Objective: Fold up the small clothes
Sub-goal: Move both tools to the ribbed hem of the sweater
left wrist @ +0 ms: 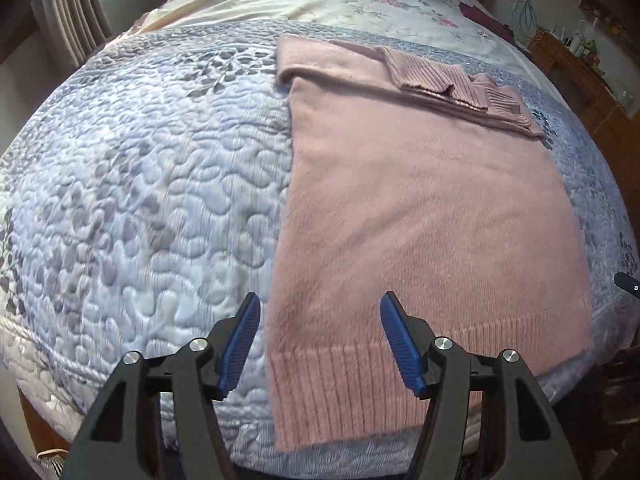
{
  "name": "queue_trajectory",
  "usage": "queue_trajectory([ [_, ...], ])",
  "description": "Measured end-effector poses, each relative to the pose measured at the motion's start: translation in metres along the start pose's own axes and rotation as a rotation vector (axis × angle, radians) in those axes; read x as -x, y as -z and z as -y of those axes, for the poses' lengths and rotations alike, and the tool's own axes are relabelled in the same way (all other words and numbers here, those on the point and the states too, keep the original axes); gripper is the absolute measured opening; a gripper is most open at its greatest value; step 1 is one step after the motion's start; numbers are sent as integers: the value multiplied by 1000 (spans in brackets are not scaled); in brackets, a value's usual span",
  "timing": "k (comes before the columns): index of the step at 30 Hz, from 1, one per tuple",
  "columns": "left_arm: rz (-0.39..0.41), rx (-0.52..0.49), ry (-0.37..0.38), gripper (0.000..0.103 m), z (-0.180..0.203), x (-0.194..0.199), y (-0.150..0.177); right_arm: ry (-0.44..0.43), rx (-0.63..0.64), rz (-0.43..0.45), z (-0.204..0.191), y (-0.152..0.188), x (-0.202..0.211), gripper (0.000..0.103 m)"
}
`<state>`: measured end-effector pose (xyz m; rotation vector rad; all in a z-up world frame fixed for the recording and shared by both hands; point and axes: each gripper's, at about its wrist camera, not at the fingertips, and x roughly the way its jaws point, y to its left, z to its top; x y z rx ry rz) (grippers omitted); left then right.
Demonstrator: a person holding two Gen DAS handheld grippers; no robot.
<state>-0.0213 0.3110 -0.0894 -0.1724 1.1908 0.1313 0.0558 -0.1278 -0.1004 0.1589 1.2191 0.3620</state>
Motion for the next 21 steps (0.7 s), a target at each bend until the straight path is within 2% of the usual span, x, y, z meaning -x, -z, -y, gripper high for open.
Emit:
queue_trajectory([
  [2,-20,5,-27,64,-10,1,18,6,-17,-29,3,13,-3,54],
  [5,-61,28,-16,64,-21,-3,35,25,-23,-75,8,28,-15,54],
  [8,-65,47,-1,64,-28,-3,47,5,-47,-112,11,39,-29,54],
  [10,-82,67,50,64,-32,-7,52,7,-52,-135,11,43,-39,54],
  [14,-131,86,106,64,-29,-22,61,4,-52,-165,8,50,-54,54],
  [16,-136,87,93,64,-27,-28,64,16,-38,-165,6,50,-55,54],
  [18,-128,100,104,66,-26,-27,63,-13,-41,-166,4,49,-54,49],
  [21,-134,135,202,65,-23,-29,62,-46,-39,-180,0,49,-55,46],
])
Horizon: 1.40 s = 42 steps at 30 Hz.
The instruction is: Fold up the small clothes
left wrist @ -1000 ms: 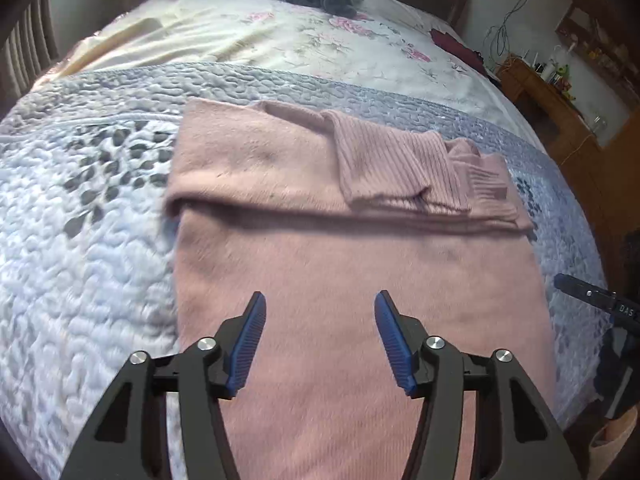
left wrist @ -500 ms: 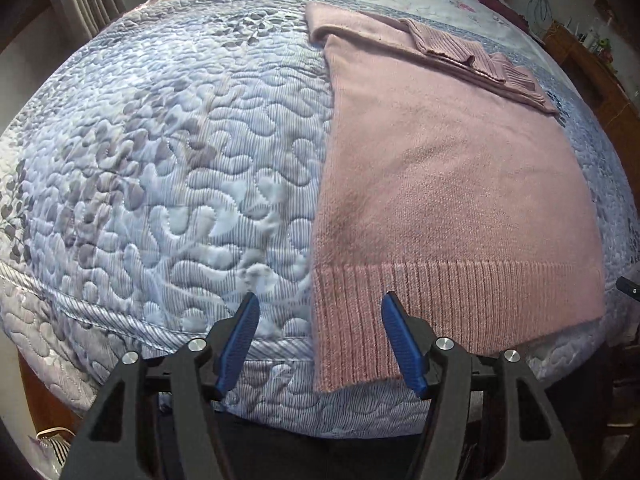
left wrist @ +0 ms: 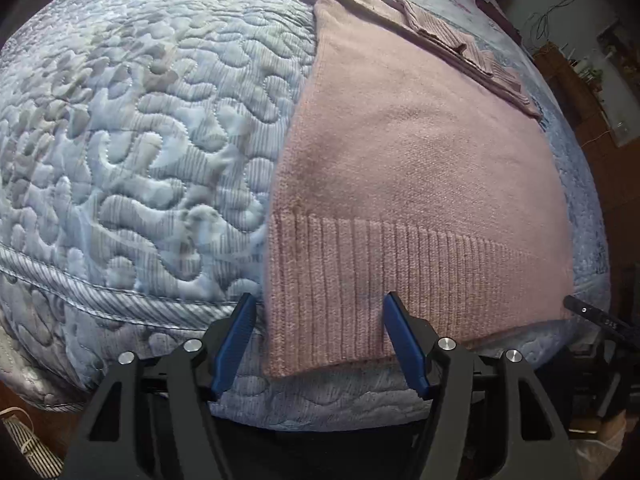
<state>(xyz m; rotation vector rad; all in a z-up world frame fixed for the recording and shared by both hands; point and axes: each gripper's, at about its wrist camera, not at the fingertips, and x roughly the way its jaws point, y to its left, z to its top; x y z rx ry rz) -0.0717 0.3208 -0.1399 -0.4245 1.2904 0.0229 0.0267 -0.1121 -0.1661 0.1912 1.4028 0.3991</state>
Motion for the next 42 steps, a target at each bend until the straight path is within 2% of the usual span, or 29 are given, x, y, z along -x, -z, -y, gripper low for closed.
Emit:
queue_trajectory([
  [3,-2,-9,-18,59,7,-3,-1,3,-1,-4,1,0,-4,43],
  [4,2,-2,-13,52,7,-4,-1,-2,-5,-2,2,0,-4,39],
  [5,4,12,1,40,5,-4,-1,-5,-5,-5,2,0,-5,28],
  [6,7,29,9,35,4,-4,-2,0,-6,-8,3,0,-5,22],
  [7,10,45,14,23,1,-3,-2,-5,-12,-6,5,1,-4,17],
  [8,14,55,29,17,-1,-2,-2,-11,-13,-4,7,2,-2,10],
  [9,21,61,45,11,-4,0,-3,-22,-12,-1,8,2,0,9],
  [14,45,25,46,10,-1,12,-1,-76,-14,22,9,1,16,9],
  [18,83,40,108,9,0,29,-7,-156,-46,52,11,-4,33,9],
  [21,123,57,157,9,-1,44,-20,-226,-77,85,10,-17,47,9],
  [24,163,55,157,9,1,54,-38,-275,-102,119,11,-36,61,9],
  [31,215,79,163,9,6,55,-89,-283,-133,139,13,-96,66,8],
  [35,206,115,158,9,3,40,-115,-303,-174,126,21,-128,57,8],
  [42,180,184,160,9,-8,10,-152,-272,-205,73,30,-177,26,9],
])
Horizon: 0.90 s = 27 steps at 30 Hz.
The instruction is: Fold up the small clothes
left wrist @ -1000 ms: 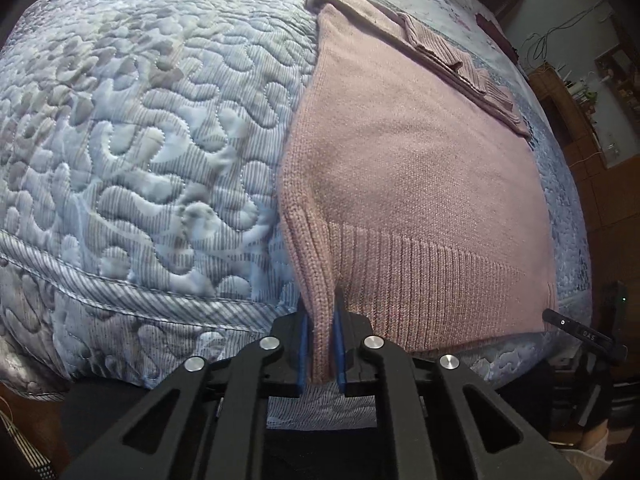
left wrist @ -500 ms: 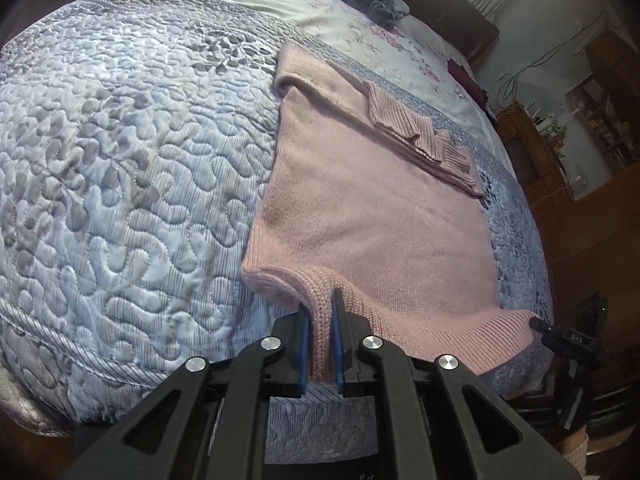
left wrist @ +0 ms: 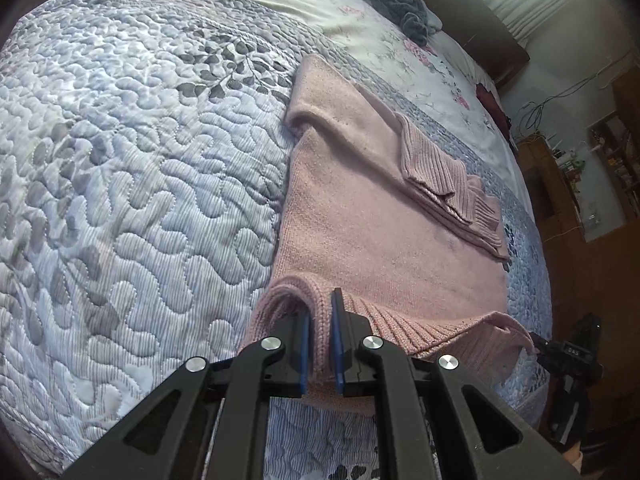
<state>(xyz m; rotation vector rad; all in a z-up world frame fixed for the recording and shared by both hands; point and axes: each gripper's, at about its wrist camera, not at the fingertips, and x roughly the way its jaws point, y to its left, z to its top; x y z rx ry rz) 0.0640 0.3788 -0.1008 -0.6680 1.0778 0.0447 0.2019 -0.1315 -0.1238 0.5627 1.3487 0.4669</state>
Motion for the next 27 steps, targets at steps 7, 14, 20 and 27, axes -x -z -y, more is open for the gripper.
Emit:
queue_trajectory([
  [7,-28,53,-17,10,-11,-30,-19,5,-51,-46,16,-29,-26,9],
  [14,-58,112,78,16,-27,-34,-26,2,-31,-76,19,-35,-31,13],
  [20,-45,151,155,39,-49,-8,-26,34,-1,-49,19,-33,-14,64],
  [27,-6,27,107,41,-44,1,-28,61,34,4,18,-36,4,74],
])
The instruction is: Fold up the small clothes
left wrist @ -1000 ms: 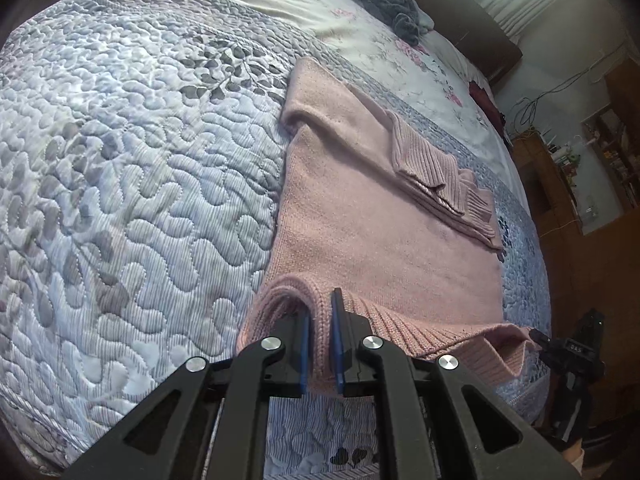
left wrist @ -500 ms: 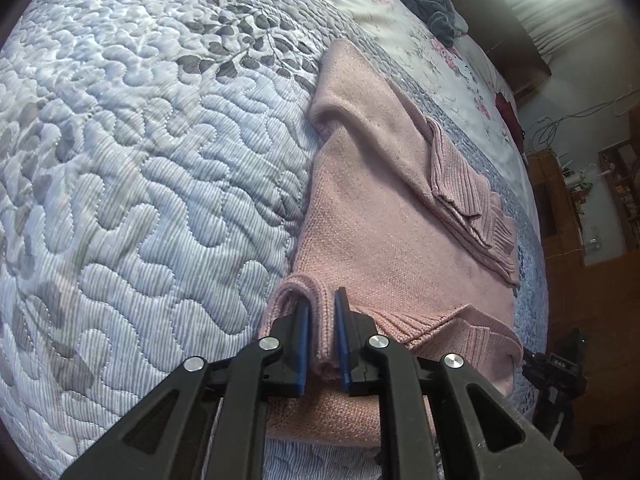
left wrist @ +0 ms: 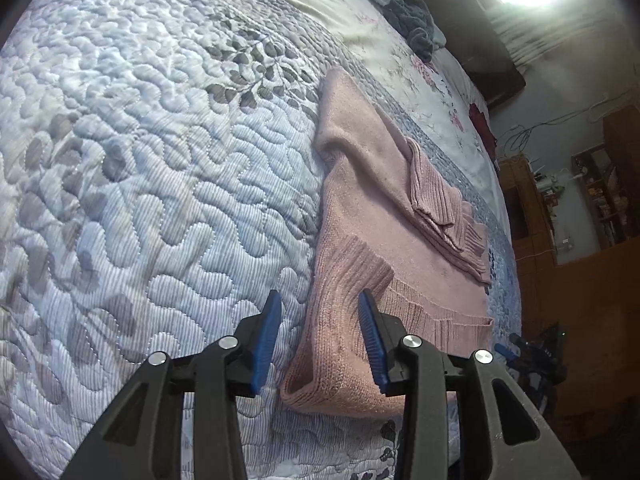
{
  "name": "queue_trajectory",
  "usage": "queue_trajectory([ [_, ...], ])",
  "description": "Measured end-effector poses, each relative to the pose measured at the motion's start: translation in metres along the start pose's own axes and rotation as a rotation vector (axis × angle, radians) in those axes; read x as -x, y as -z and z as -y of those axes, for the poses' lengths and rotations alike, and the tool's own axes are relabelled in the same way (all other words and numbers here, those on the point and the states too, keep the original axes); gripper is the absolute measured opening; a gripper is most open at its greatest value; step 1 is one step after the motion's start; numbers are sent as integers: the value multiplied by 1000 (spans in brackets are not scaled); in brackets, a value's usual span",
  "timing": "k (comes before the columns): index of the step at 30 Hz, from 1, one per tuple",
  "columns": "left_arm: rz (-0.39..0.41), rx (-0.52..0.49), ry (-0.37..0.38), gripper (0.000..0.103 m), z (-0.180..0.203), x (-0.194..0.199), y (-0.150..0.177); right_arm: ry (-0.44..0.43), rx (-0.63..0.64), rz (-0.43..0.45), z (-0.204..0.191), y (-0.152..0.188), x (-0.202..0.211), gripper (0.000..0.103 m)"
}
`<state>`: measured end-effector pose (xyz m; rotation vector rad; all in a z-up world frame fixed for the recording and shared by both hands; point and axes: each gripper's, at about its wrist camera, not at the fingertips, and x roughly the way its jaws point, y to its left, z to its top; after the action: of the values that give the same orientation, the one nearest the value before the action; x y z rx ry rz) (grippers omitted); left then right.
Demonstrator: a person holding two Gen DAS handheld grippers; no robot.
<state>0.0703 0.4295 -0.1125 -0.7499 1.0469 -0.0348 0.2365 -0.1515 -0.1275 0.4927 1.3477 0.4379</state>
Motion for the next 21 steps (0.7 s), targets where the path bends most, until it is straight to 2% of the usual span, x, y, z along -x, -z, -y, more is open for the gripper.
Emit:
queue_trajectory([
  [2,1,-110,-53,48,17,-8,0,5,31,1,-7,2,1,74],
  [7,-47,-340,-153,52,56,-38,-3,75,133,-3,-27,8,-3,74],
  [8,-56,-372,-167,56,61,-44,-3,92,151,-4,-29,9,-4,74],
  [11,-91,-422,-231,60,69,-63,-6,109,183,-9,-34,11,-8,74],
  [14,-117,-430,-243,60,67,-73,-6,109,202,-12,-37,11,-10,74],
  [15,-111,-437,-243,58,69,-74,-5,111,210,-13,-38,11,-10,74],
  [16,-103,-442,-251,50,69,-74,-4,116,220,-14,-39,11,-11,74],
  [17,-95,-446,-265,37,71,-73,-2,126,234,-15,-41,11,-12,74],
  [18,-81,-456,-279,33,72,-72,0,139,252,-15,-45,11,-15,74],
  [20,-56,-474,-289,16,75,-67,6,163,295,-13,-52,12,-19,74],
  [21,-41,-473,-290,16,77,-63,8,176,317,-13,-56,12,-21,74],
])
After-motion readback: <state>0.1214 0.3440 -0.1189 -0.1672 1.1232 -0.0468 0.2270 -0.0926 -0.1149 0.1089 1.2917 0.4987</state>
